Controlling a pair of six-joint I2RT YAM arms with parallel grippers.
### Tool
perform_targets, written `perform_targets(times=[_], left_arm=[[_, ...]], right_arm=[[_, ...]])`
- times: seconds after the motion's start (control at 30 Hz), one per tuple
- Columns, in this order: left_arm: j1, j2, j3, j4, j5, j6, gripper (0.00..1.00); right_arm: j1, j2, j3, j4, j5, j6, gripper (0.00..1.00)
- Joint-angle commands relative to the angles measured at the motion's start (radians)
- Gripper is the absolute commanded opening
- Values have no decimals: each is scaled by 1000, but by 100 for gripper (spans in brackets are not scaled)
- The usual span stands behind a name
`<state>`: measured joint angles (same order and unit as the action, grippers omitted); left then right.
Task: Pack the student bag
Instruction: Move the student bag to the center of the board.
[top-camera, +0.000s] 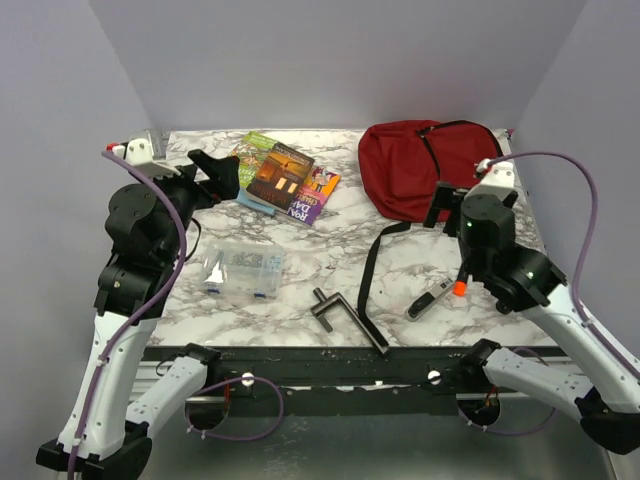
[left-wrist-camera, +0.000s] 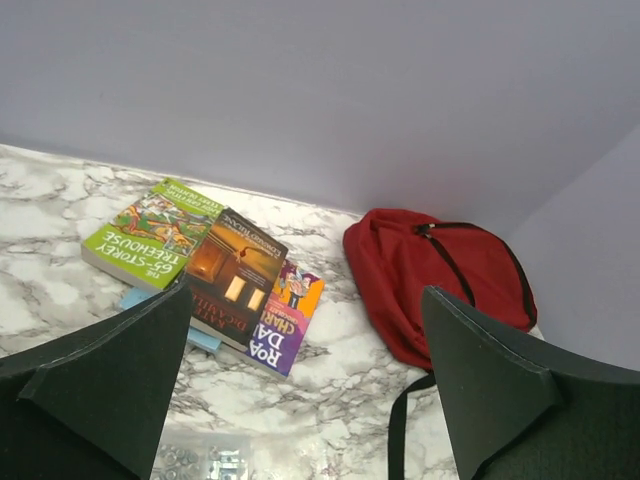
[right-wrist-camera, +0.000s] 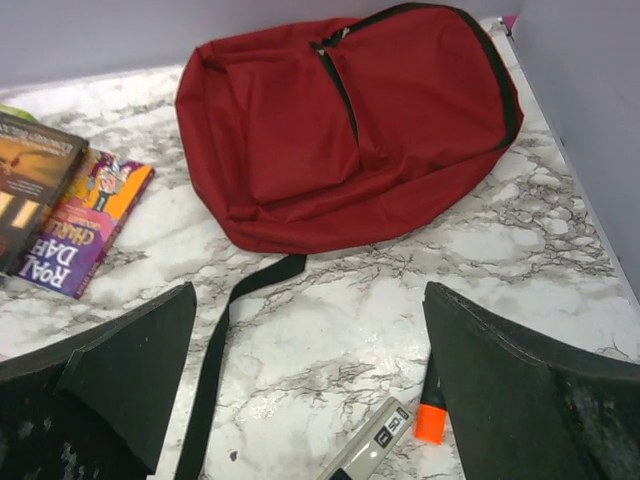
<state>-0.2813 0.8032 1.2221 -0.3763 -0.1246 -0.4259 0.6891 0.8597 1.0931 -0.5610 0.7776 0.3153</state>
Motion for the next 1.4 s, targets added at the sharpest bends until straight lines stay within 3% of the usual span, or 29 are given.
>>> perform_targets(times=[0.0, 0.3, 0.5, 0.67, 1.0, 1.37], left_arm=[[5, 55, 68, -32, 122, 22, 98], [4, 158, 75, -76, 212, 49, 99], [4, 189, 38, -76, 241, 67, 98], [-14, 210, 2, -82, 286, 98, 98], [-44, 286, -18, -68, 394, 85, 98], [-44, 370, -15, -58, 484, 58, 98]], right_arm=[[7, 85, 22, 28, 22, 22, 100], [-15, 224, -62, 277, 4, -16, 100], [-261, 408, 9, 303, -264, 124, 100], [-384, 573, 113, 325, -304, 191, 100], [-609, 908, 356, 370, -539, 83, 100], [-675, 1290, 716, 265, -708, -35, 77]])
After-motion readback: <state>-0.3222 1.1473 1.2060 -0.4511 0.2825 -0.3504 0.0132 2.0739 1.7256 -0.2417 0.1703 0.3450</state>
